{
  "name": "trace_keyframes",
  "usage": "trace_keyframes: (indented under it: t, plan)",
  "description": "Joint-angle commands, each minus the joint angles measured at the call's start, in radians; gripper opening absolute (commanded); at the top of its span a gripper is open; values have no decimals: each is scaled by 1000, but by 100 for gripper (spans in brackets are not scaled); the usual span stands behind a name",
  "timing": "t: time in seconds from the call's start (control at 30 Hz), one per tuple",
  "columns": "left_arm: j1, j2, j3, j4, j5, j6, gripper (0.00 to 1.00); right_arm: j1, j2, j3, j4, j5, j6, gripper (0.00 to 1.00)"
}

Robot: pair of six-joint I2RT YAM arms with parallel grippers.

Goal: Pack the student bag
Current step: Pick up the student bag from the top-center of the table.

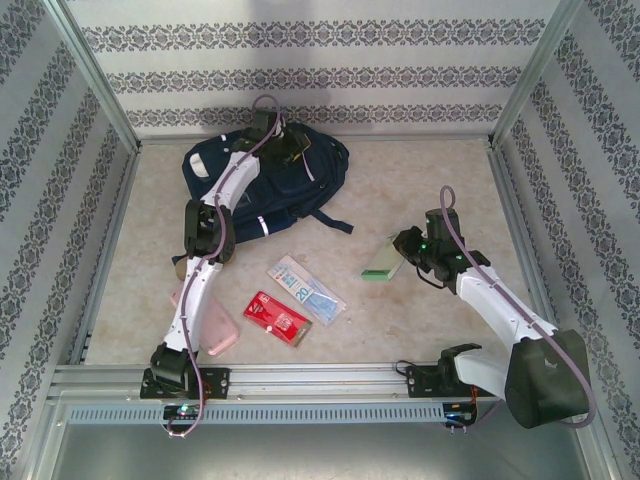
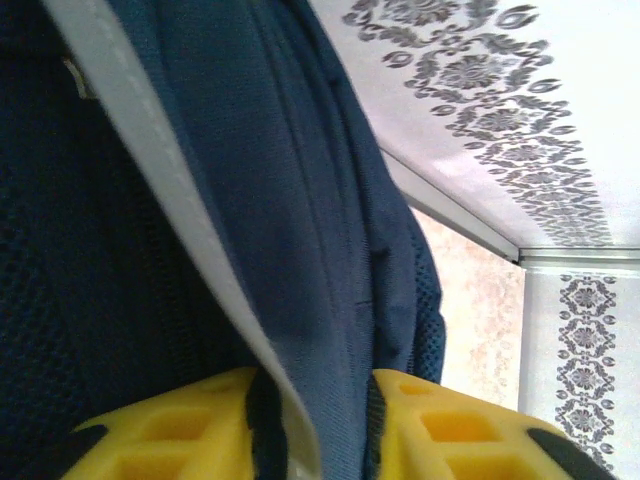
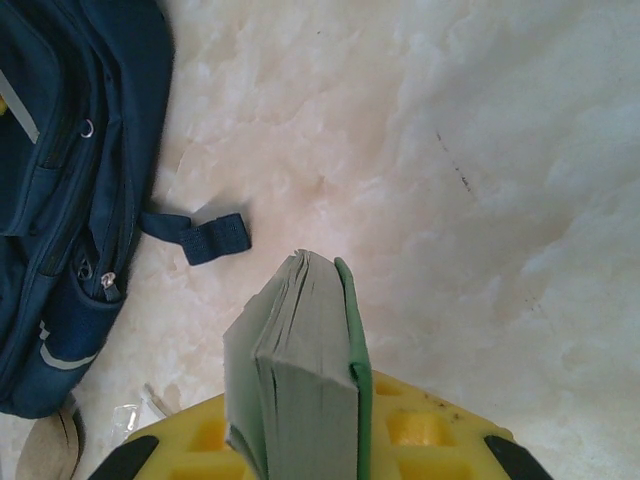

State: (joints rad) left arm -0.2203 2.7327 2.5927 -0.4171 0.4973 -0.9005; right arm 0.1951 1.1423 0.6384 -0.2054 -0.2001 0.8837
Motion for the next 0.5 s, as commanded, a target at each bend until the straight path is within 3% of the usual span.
trace_keyframes:
  t: [0.0, 0.17, 0.47]
  plan:
    - [5, 19, 44, 39, 8, 1, 25, -15, -21, 26, 12, 7, -14, 0]
    - [-2, 18, 62, 28, 7, 12, 1, -19, -53, 35, -20, 38, -25, 0]
    - [-70, -13, 150, 12, 58, 3, 0, -20, -222, 80, -196, 245, -80, 0]
